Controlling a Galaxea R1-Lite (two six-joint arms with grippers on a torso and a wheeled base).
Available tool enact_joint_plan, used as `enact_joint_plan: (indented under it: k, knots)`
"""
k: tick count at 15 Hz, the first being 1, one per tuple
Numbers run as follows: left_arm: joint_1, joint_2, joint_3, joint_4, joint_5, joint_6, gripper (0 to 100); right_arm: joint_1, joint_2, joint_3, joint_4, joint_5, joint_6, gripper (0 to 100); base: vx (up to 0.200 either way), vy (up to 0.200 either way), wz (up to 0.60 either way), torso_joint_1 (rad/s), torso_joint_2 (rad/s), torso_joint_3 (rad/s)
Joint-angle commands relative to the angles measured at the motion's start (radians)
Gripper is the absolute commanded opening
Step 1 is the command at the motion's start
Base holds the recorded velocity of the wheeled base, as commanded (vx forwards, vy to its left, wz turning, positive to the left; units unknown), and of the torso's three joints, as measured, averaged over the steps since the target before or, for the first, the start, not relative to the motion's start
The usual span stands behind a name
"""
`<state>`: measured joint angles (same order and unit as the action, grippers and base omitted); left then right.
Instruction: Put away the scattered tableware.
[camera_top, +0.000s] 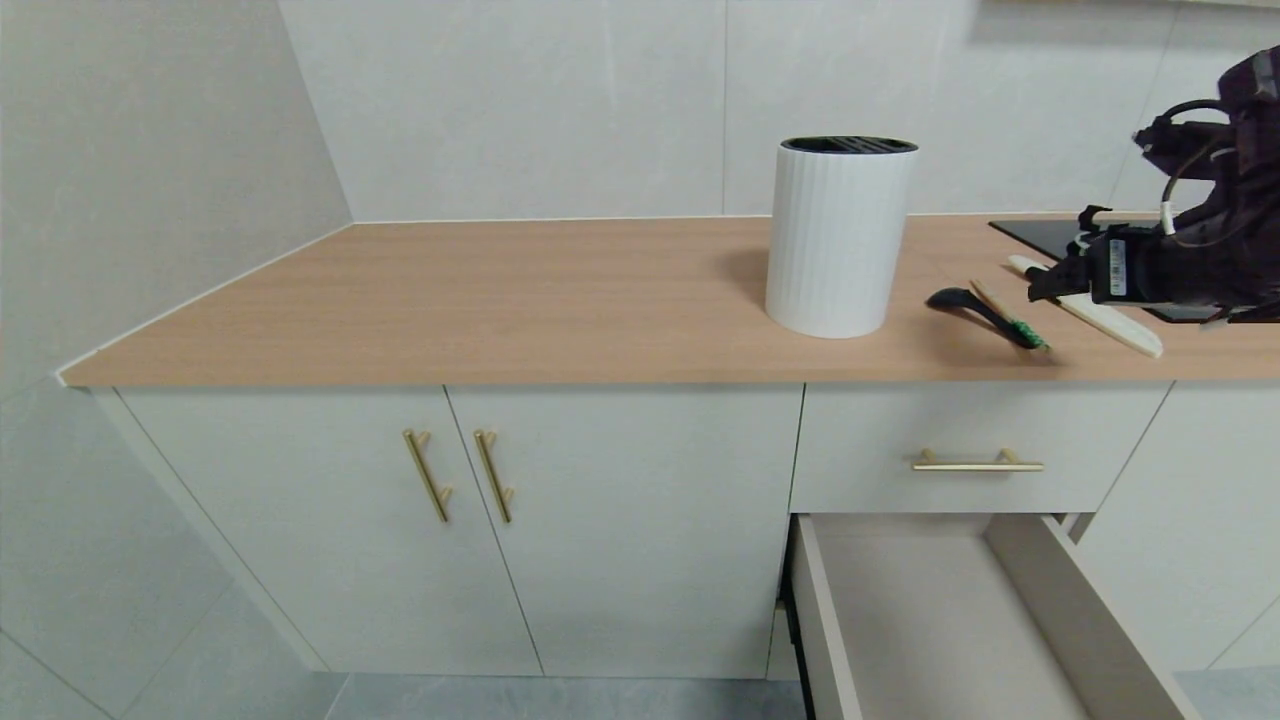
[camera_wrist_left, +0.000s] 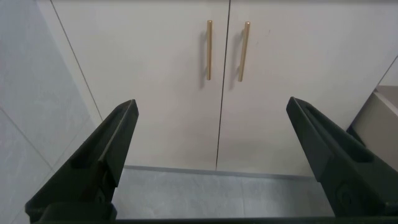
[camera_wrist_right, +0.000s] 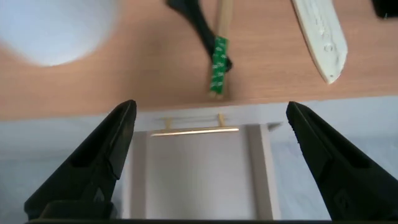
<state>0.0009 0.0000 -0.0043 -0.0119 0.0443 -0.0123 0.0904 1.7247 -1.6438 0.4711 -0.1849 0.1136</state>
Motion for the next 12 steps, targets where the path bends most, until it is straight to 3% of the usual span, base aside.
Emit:
enact_joint_plan:
  k: [1, 12]
  knots:
    - [0.001, 0.000, 0.000, 0.000, 0.000, 0.000, 100, -0.001, 0.135, -0.057, 0.012, -0.022, 0.003, 100, 0.000, 0.000, 0.00, 0.000, 0.00, 0.000]
    - [0.001, 0.000, 0.000, 0.000, 0.000, 0.000, 100, -0.023, 0.216, -0.091, 0.012, -0.028, 0.004, 100, 0.000, 0.000, 0.00, 0.000, 0.00, 0.000]
